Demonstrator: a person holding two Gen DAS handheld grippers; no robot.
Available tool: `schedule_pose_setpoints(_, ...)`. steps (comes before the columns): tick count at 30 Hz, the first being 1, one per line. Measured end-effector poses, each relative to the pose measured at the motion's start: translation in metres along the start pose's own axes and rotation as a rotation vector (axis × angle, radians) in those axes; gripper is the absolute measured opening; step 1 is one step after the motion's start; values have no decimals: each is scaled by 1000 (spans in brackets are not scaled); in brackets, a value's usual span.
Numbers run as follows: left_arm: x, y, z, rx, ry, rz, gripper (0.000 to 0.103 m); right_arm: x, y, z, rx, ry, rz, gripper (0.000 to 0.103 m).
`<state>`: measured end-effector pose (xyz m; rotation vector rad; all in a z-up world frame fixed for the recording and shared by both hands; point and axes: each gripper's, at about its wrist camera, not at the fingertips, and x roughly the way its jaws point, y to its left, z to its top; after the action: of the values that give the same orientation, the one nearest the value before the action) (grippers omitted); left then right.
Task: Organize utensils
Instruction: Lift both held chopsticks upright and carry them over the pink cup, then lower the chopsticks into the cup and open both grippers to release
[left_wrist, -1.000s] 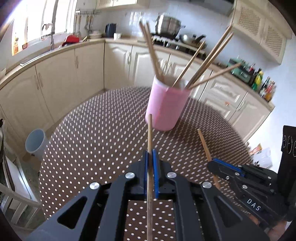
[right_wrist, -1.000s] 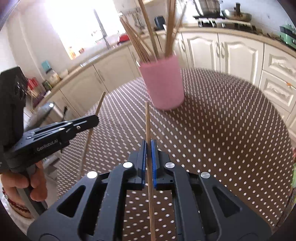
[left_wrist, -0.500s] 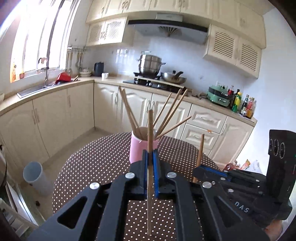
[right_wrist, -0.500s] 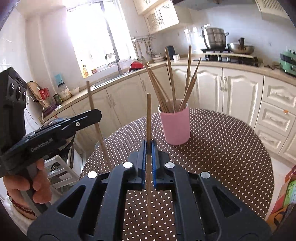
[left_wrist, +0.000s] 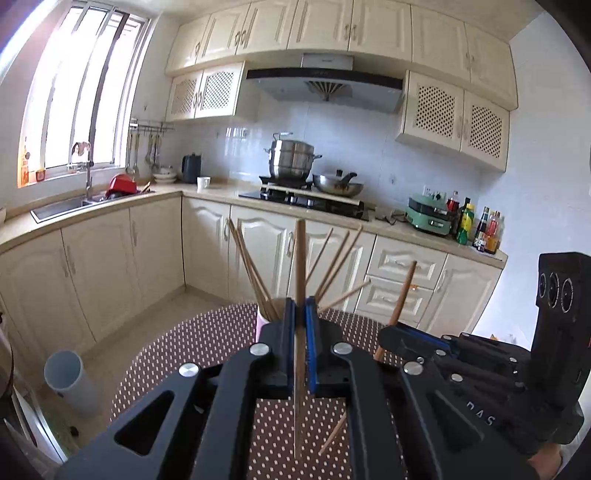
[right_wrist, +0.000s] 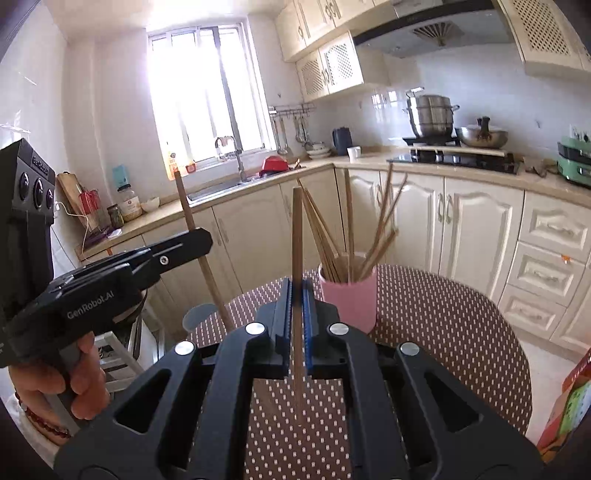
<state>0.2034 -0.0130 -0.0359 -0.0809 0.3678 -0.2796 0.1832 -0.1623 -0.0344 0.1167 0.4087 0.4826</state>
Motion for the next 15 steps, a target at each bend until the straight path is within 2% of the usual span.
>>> schedule_pose_setpoints(10, 13, 11, 47, -7, -102, 15, 6, 22, 17, 45, -91, -91, -18, 6)
schedule_pose_setpoints(15, 25, 20, 73, -41, -174, 8, 6, 37, 23, 70, -153, -151, -57, 6)
